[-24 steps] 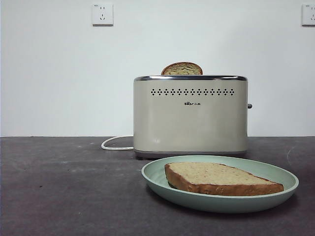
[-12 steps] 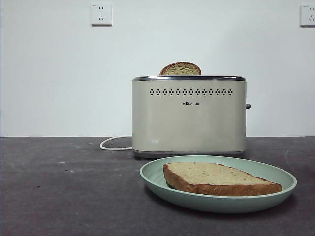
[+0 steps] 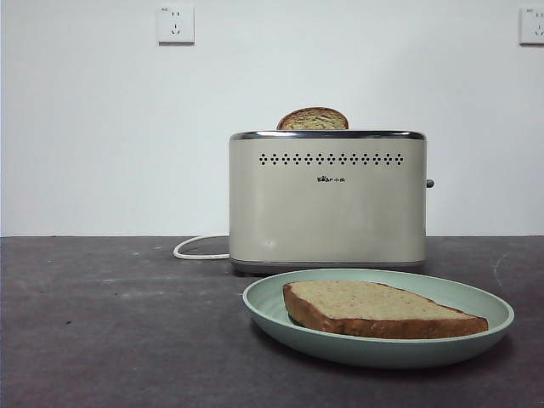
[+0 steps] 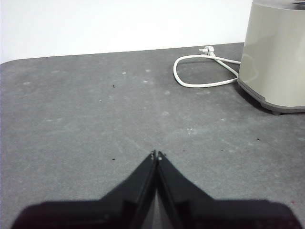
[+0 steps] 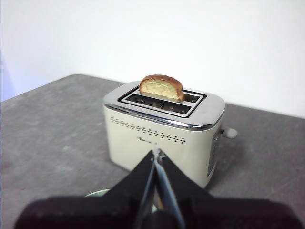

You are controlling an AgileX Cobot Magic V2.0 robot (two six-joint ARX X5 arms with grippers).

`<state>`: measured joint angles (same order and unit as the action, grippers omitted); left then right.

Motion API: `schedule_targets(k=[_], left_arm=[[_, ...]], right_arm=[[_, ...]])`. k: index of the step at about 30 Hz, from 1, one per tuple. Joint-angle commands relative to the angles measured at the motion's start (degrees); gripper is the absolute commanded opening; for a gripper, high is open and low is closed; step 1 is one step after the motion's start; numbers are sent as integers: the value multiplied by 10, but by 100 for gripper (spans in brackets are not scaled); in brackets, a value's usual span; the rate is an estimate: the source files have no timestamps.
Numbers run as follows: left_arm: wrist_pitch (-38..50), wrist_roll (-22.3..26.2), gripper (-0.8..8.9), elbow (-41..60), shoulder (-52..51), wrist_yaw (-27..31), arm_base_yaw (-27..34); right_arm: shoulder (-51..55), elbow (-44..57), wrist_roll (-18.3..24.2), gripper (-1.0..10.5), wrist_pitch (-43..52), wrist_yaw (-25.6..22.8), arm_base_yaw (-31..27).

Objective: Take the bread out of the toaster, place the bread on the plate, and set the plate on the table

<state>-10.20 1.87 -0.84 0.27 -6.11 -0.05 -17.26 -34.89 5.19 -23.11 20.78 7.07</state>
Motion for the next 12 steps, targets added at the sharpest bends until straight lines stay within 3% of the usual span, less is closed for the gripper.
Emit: schedule_targets(k=[1,9,12], left_arm=[[3,-3,-3,7,-2,0,2],[3,-3,-4,7,-2,0,2],[3,-3,-3,7,-2,0,2]], right_arm=[[37,105,10,2,82,-7,-3],[119,263,13,2,141,-77,-3],[139,290,13,2,141,-78,-3]])
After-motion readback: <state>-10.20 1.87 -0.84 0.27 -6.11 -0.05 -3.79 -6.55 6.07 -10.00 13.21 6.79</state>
